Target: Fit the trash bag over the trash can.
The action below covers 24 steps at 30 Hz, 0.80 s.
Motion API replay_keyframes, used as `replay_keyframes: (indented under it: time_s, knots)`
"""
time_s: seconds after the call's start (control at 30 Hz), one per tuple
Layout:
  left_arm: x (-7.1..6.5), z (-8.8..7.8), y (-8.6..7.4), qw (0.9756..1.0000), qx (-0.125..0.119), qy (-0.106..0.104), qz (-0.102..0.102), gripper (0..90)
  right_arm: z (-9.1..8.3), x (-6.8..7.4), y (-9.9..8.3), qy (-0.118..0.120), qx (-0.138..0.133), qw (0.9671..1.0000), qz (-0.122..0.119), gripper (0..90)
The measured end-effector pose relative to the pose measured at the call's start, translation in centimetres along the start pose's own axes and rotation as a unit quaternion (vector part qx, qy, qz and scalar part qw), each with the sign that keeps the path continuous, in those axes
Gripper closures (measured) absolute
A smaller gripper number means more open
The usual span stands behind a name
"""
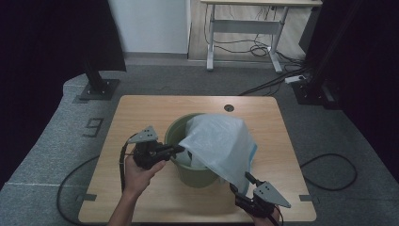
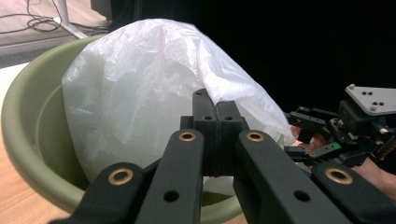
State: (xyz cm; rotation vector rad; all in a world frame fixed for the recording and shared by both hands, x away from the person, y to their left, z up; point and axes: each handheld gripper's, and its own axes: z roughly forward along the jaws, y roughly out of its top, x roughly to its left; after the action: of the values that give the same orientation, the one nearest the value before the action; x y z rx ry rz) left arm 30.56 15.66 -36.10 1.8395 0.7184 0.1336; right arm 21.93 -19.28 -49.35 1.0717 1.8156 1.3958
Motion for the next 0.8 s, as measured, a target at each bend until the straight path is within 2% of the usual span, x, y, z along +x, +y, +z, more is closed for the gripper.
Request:
replay_keyframes:
  time_s: [0.1, 0.2, 0.33, 0.43, 0.57, 0.67, 0.8]
  knots:
    - [0.1, -0.1, -0.1, 1.0, 0.0, -0.001, 0.001, 89.7, 0.0, -0.2, -0.1, -0.008, 0.004, 1.0, -0.003, 41.1]
    - [0.0, -0.2, -0.2, 1.0, 0.001, -0.001, 0.0, 89.7, -0.1, -0.5, 0.3, -0.014, -0.002, 0.9999, -0.009, 62.0]
    - [0.1, -0.6, -0.4, 1.0, 0.002, 0.0, 0.001, 89.6, -0.5, -1.0, 1.7, -0.022, -0.024, 0.9994, -0.01, 81.6]
    - [0.3, -1.0, -0.8, 1.0, 0.004, -0.003, -0.002, 89.6, -1.0, -1.4, 3.2, -0.028, -0.053, 0.9982, -0.006, 85.9]
    - [0.7, -1.9, -1.5, 1.0, 0.004, -0.002, -0.008, 89.5, -1.7, -1.4, 5.2, -0.025, -0.088, 0.9958, -0.003, 86.7]
    - [0.9, -2.4, -1.9, 0.9999, 0.0, -0.001, -0.014, 89.5, -1.9, -1.1, 6.7, -0.011, -0.113, 0.9935, -0.009, 86.7]
    - [1.2, -2.8, -2.5, 0.9999, 0.006, 0.0, -0.016, 88.9, -1.6, -0.4, 7.9, 0.01, -0.123, 0.9923, -0.017, 86.7]
